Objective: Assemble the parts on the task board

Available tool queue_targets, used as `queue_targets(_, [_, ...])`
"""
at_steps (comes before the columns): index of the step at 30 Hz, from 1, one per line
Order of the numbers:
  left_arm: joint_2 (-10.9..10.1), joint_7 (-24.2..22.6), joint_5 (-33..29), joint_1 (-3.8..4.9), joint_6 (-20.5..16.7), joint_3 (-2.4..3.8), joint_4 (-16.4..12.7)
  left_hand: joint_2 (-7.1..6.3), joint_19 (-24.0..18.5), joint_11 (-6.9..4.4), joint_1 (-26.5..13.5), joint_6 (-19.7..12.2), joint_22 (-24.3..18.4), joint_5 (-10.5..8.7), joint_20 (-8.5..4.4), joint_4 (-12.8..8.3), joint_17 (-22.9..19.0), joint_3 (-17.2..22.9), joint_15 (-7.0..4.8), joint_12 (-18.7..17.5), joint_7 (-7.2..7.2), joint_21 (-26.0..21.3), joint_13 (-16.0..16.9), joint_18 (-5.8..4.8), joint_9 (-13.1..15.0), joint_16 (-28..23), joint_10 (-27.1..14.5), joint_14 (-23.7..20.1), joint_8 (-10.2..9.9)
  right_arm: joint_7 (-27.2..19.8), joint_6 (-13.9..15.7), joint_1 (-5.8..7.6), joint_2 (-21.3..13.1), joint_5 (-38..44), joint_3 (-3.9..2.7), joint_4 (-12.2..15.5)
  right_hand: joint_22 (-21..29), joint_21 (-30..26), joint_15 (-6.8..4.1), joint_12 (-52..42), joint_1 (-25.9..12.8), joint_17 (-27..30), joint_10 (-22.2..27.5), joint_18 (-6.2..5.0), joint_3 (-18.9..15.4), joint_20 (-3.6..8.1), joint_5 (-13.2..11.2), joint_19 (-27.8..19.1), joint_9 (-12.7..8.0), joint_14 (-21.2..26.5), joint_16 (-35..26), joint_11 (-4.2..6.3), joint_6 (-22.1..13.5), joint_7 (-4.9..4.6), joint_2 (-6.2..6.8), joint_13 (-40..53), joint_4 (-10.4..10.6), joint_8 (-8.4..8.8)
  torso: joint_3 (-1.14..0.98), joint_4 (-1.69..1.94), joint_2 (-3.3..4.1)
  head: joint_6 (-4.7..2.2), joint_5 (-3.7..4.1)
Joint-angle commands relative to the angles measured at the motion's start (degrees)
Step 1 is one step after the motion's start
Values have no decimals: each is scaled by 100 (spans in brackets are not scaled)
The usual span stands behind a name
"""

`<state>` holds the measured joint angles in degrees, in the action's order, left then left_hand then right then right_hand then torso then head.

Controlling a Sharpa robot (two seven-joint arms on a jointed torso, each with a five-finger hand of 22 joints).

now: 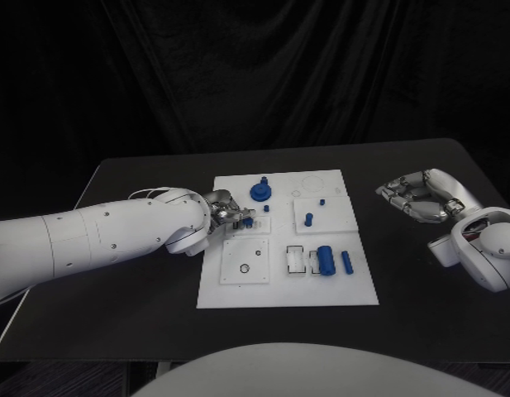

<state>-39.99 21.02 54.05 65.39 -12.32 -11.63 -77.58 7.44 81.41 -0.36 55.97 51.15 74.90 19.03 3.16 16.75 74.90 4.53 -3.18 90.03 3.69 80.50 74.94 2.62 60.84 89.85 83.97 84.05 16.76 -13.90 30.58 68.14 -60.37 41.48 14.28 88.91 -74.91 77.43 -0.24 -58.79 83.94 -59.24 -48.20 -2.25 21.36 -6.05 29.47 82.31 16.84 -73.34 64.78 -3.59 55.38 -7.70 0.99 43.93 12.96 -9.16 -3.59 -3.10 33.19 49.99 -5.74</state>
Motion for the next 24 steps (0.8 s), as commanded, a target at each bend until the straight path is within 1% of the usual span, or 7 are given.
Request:
queue_targets(1, [36,9,-38,-90,135,-48,15,0,-33,7,81,-65,417,34,-7,-16,1510,25,-14,-3,18,-23,1506,88,-29,15,603,595,-27,79,-35,-20,3,3,-3,-2,-1071,-37,18,19,56,6,32,-105,40,-9,37,-47,10,23,-20,-2,-40,-17,-7,-5,-8,-8,-2,1,-2,1,7])
queue_targets(15, [39,46,-39,-128,223,-48,28,-5,-29,12,162,-43,426,71,1,-41,1510,53,-7,-3,19,-23,1506,87,-53,15,603,595,-53,89,-39,-38,2,3,-3,-13,-1069,-42,18,17,58,8,31,-106,45,-9,38,-50,10,24,-21,-3,-45,-18,-8,-5,-12,-7,-1,-2,-1,1,10])
queue_targets(16, [35,48,-39,-130,229,-48,28,-14,-29,11,197,-26,428,102,2,-47,1510,66,-6,-3,16,-25,1506,88,-62,15,603,595,-59,90,-40,-40,2,3,-3,-14,-1069,-42,18,17,58,8,31,-106,45,-9,38,-50,10,24,-21,-3,-45,-18,-8,-5,-12,-7,-1,-3,-2,1,11])
queue_targets(19, [27,45,-39,-134,237,-48,23,-69,-28,3,362,30,437,369,1,-75,1510,142,-12,-3,8,-33,1506,89,-99,15,603,595,-94,91,-41,-46,2,3,-3,-15,-1069,-42,18,17,58,8,31,-106,45,-9,38,-50,10,24,-21,-3,-45,-18,-8,-5,-12,-7,-1,0,0,1,11])
queue_targets(20, [25,41,-39,-134,235,-48,20,-79,-27,2,388,35,440,410,0,-78,1510,157,-13,-3,7,-33,1506,88,-105,15,603,595,-102,91,-41,-47,2,3,-3,-15,-1069,-42,18,17,58,8,31,-106,45,-9,38,-50,10,24,-21,-3,-45,-18,-8,-5,-12,-7,-2,0,0,1,10])
queue_targets(22, [19,30,-39,-136,227,-48,12,-120,-26,-6,523,43,445,539,-6,-149,1510,237,-20,-3,-2,-36,1506,89,-117,15,603,595,-120,91,-41,-49,1,3,-3,-16,-1068,-48,18,8,60,8,20,-108,54,-9,40,-52,10,24,-20,-4,-51,-20,-10,3,-18,-6,-2,0,0,1,9])
queue_targets(24, [13,4,-39,-138,208,-48,2,-150,-29,-10,585,49,445,542,-8,-176,1510,281,-22,-3,-7,-43,1506,90,-124,15,603,595,-132,91,-39,-52,0,3,-3,-16,-1068,-48,18,8,60,8,20,-108,54,-9,40,-52,10,24,-20,-4,-51,-20,-10,3,-18,-6,-3,1,-1,1,5])
